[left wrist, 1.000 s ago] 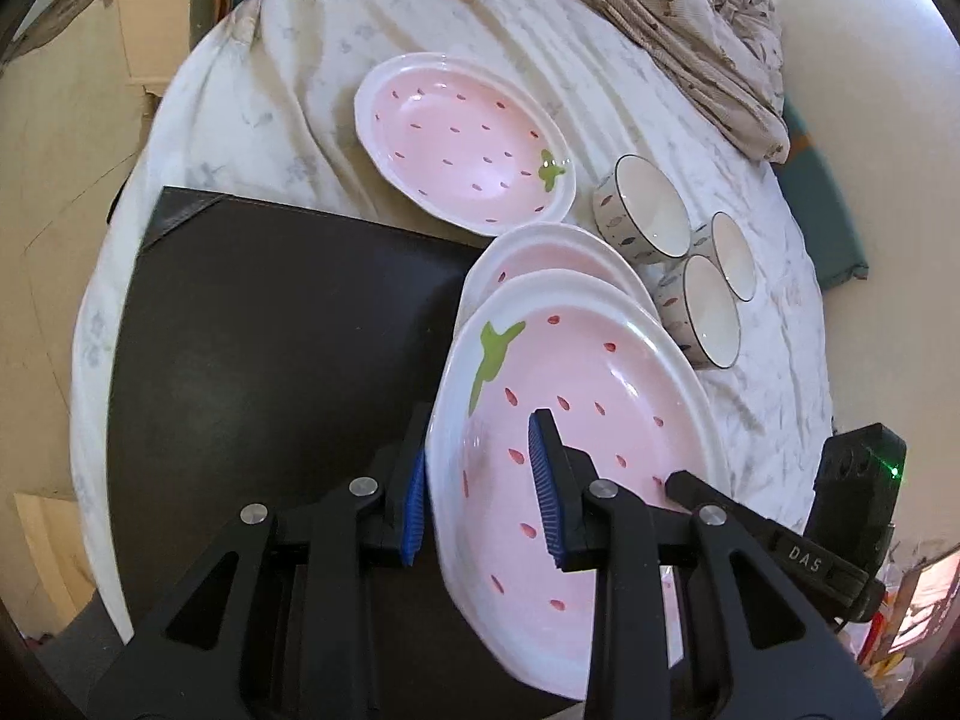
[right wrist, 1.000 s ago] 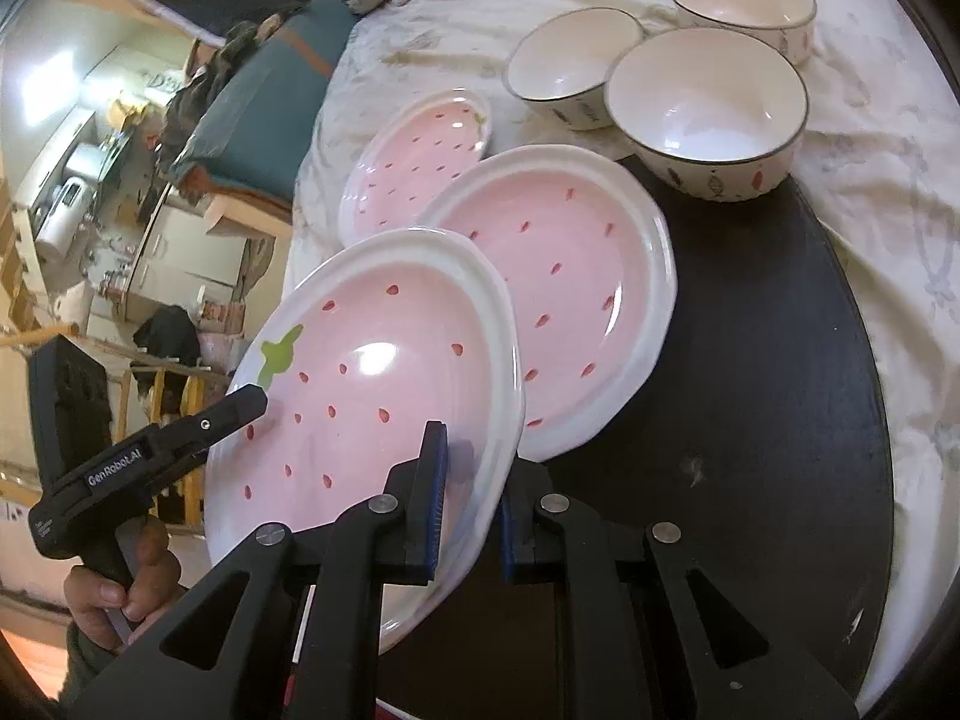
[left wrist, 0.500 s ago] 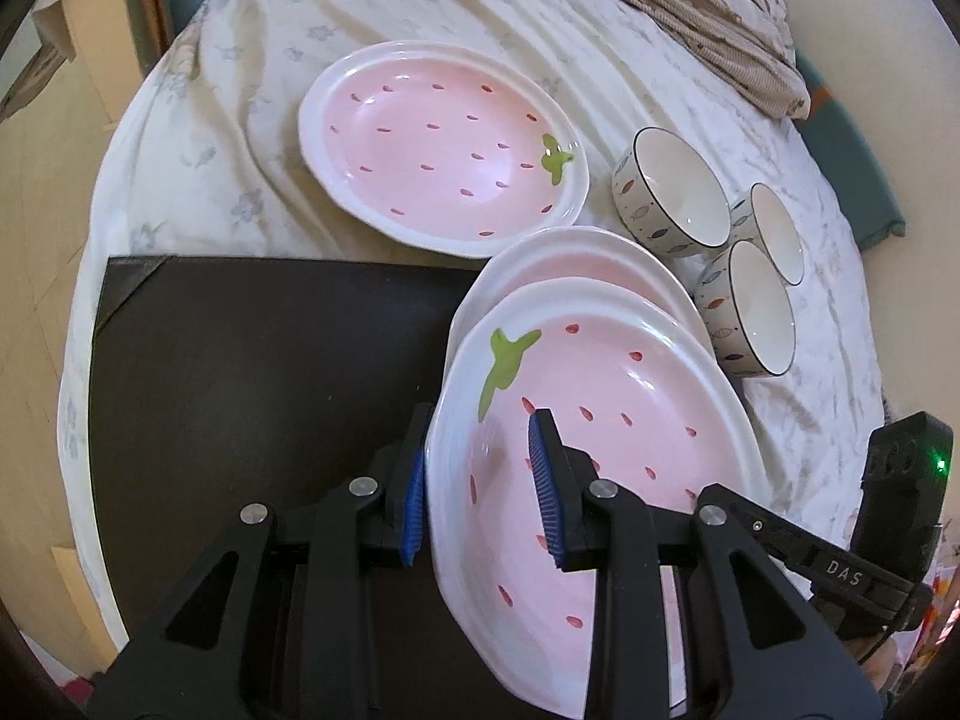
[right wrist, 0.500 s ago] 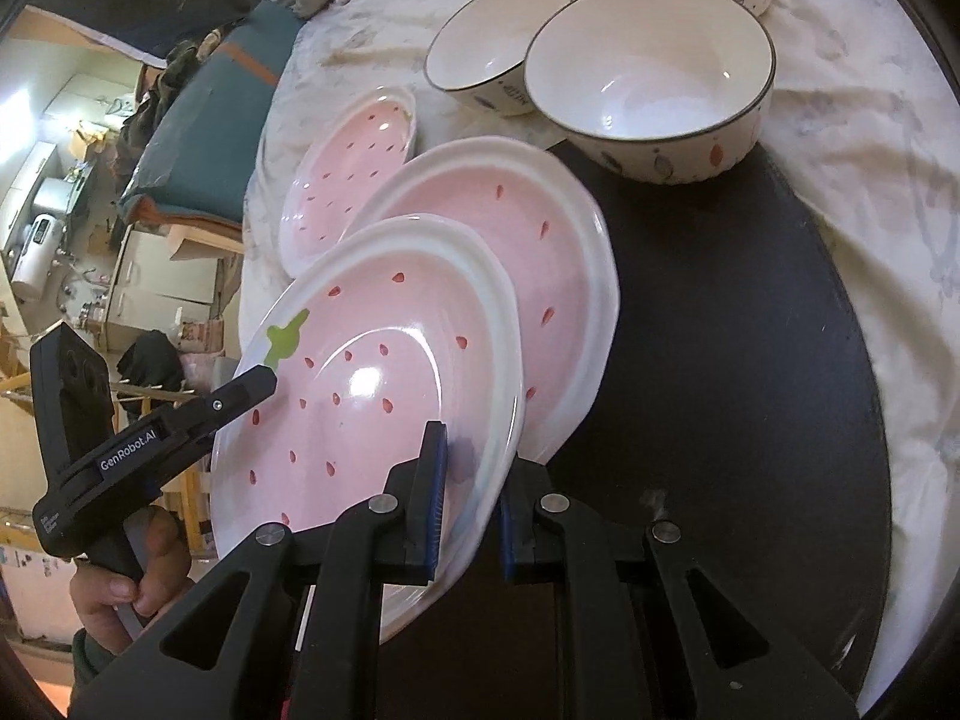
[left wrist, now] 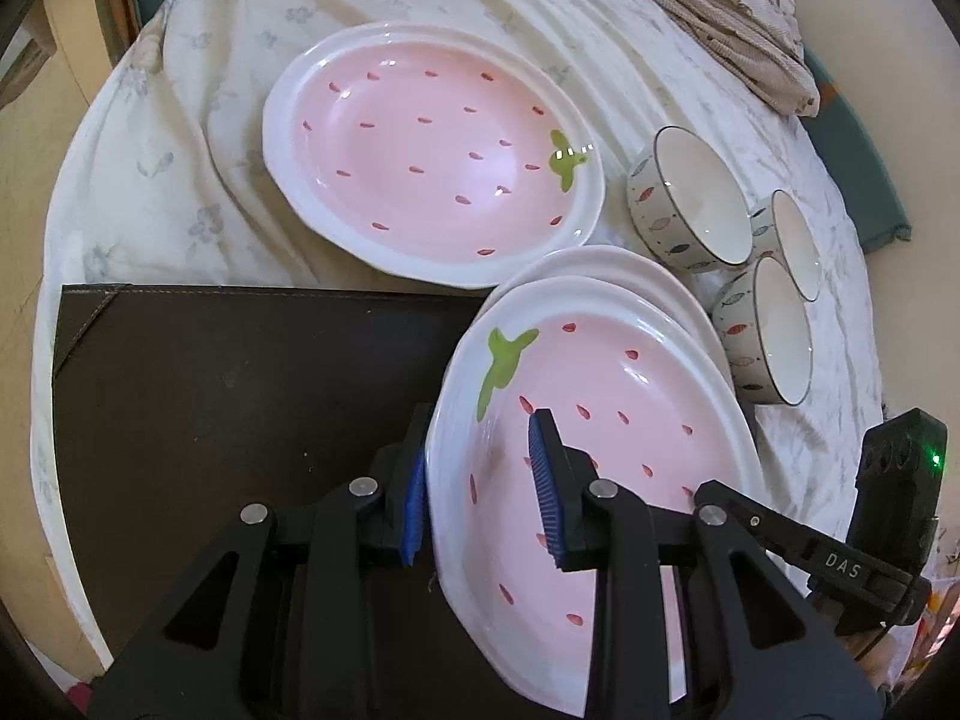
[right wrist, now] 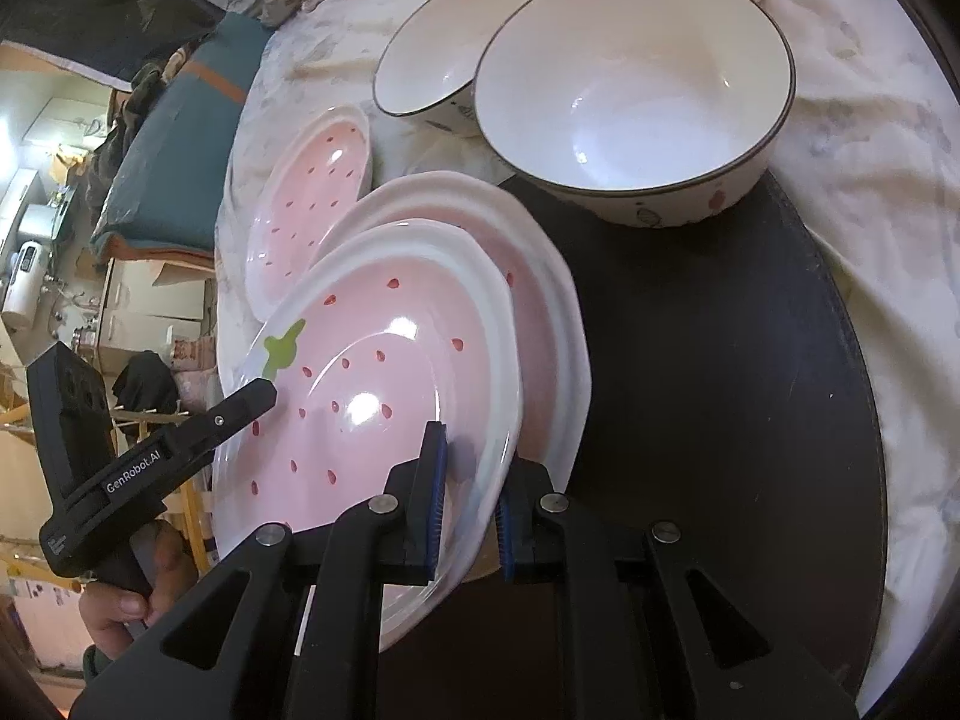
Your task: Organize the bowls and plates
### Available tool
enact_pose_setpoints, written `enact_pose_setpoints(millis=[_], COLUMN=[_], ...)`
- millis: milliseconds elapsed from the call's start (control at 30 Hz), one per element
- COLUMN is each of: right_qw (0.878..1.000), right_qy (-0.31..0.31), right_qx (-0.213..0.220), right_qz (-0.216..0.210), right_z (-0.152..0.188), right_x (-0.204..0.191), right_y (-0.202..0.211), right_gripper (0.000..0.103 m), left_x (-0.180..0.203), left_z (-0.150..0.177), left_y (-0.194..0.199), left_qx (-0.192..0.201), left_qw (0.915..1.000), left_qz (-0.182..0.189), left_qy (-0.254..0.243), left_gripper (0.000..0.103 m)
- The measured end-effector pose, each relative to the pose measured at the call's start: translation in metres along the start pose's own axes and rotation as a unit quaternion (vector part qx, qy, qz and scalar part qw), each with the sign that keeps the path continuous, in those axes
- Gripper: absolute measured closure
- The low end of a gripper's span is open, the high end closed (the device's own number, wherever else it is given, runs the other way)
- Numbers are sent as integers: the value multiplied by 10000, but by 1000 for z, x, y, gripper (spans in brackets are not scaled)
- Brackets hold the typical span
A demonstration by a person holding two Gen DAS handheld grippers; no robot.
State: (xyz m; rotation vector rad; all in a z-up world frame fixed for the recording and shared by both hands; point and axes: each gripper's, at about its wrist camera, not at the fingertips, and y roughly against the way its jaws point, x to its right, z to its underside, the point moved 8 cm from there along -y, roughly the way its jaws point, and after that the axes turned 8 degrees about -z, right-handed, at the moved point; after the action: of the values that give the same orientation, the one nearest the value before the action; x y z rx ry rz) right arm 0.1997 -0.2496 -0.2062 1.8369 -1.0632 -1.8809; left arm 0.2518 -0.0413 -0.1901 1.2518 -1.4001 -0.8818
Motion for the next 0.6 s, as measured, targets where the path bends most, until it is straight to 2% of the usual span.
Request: enact_pose_setpoints(millis=[233, 367, 467, 600], right_qw=[10000, 9999, 9998, 9997], right_qy=[-67, -103, -197, -202], right_qx=[-48, -44, -53, 68], right_qz=[18, 38, 43, 91], right_z=[-4, -7, -8, -15], right_x=[3, 6, 10, 9], right_y=[-6, -9, -10, -7], right_gripper=[87, 87, 88, 86], left_x=[3, 3, 6, 8], left_z=[-2, 1, 2, 6], left_y=[-5, -18, -24, -27], left_qx=[-27, -180, -152, -200], left_qw=[9999, 9993, 9989, 9986], left_qz=[-85, -280, -352, -386], left_qy=[-89, -189, -281, -297], left_gripper=[76, 76, 76, 76])
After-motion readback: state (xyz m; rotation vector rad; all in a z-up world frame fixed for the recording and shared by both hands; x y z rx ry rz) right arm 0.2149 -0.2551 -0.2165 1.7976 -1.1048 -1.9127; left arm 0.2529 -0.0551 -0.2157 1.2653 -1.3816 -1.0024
